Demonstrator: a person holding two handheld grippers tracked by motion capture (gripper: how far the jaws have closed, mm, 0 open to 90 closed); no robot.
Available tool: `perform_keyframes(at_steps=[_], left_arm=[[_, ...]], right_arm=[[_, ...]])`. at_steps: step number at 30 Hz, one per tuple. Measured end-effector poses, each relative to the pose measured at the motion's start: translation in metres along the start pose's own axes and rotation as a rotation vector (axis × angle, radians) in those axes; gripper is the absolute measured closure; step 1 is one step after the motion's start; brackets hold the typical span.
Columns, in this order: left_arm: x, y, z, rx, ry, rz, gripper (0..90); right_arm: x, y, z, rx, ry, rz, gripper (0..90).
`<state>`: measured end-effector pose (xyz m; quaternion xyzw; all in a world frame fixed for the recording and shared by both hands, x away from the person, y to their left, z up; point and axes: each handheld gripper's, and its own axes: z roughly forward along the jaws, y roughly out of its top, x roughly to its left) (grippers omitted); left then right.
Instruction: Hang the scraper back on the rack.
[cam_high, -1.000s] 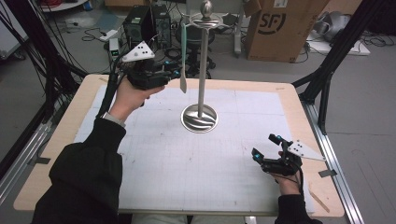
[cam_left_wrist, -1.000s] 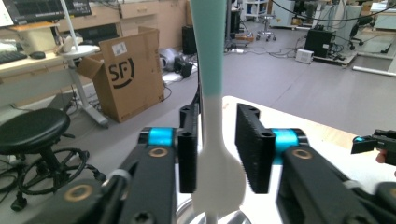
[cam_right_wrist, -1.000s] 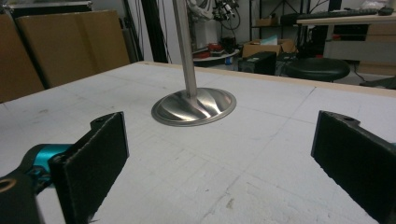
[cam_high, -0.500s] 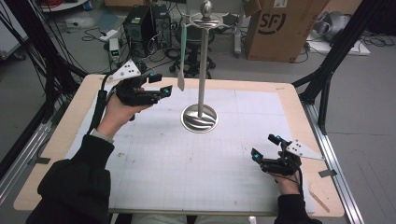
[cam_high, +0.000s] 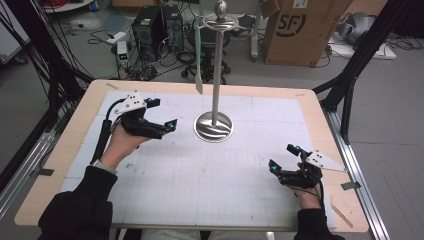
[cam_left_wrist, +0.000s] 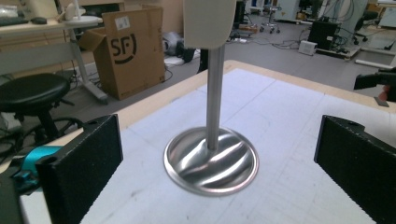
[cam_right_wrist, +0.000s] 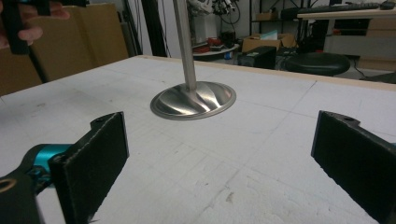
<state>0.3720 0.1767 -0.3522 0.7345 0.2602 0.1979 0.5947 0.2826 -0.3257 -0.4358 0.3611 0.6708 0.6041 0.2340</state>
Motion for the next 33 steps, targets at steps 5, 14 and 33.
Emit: perform_keyframes(at_steps=[5, 14, 33], left_arm=[[-0.001, -0.020, -0.014, -0.025, -0.029, -0.034, 1.6], [-0.007, -0.047, -0.038, -0.031, 0.010, -0.028, 1.6], [-0.022, -0.083, -0.073, -0.009, 0.104, 0.024, 1.6]], right_arm=[[-0.001, -0.001, 0.000, 0.001, -0.003, -0.004, 2.8], [0.000, -0.002, -0.001, 0.003, -0.003, -0.001, 2.8], [-0.002, -0.003, -0.001, 0.011, -0.005, 0.009, 2.8]])
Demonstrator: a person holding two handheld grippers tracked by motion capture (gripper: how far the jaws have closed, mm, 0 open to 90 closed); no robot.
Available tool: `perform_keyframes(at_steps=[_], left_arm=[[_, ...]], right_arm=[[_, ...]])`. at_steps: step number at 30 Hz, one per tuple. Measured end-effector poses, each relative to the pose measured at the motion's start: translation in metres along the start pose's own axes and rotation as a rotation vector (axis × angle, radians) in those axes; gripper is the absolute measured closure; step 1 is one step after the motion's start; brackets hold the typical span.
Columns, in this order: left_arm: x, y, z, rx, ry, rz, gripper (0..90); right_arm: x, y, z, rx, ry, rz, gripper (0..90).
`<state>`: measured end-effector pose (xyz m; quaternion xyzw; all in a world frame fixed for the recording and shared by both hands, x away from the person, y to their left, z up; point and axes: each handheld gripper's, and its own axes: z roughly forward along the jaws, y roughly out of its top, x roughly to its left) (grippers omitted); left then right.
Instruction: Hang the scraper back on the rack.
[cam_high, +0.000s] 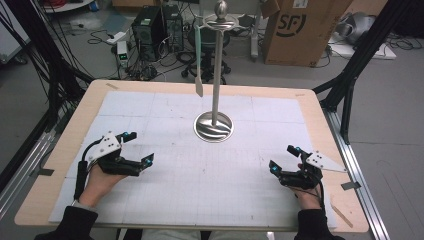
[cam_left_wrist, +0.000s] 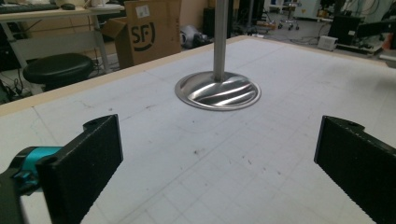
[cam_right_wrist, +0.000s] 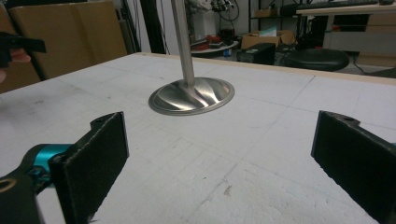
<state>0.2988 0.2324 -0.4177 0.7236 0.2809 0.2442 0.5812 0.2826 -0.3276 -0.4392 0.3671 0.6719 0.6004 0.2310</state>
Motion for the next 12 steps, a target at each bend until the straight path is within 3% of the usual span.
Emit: perform_keyframes(at_steps=[5, 9, 12], left_arm=[[0.006, -0.006, -0.013, -0.044, -0.004, -0.036, 1.7], [0.015, -0.012, -0.021, -0.028, 0.021, -0.072, 1.7], [0.016, -0.016, -0.024, -0.027, 0.029, -0.075, 1.6]], right_arm=[[0.000, 0.000, 0.000, -0.002, 0.001, -0.003, 2.8], [-0.001, 0.000, 0.000, -0.004, -0.002, -0.006, 2.8], [0.000, 0.000, 0.000, -0.001, -0.001, -0.006, 2.8]])
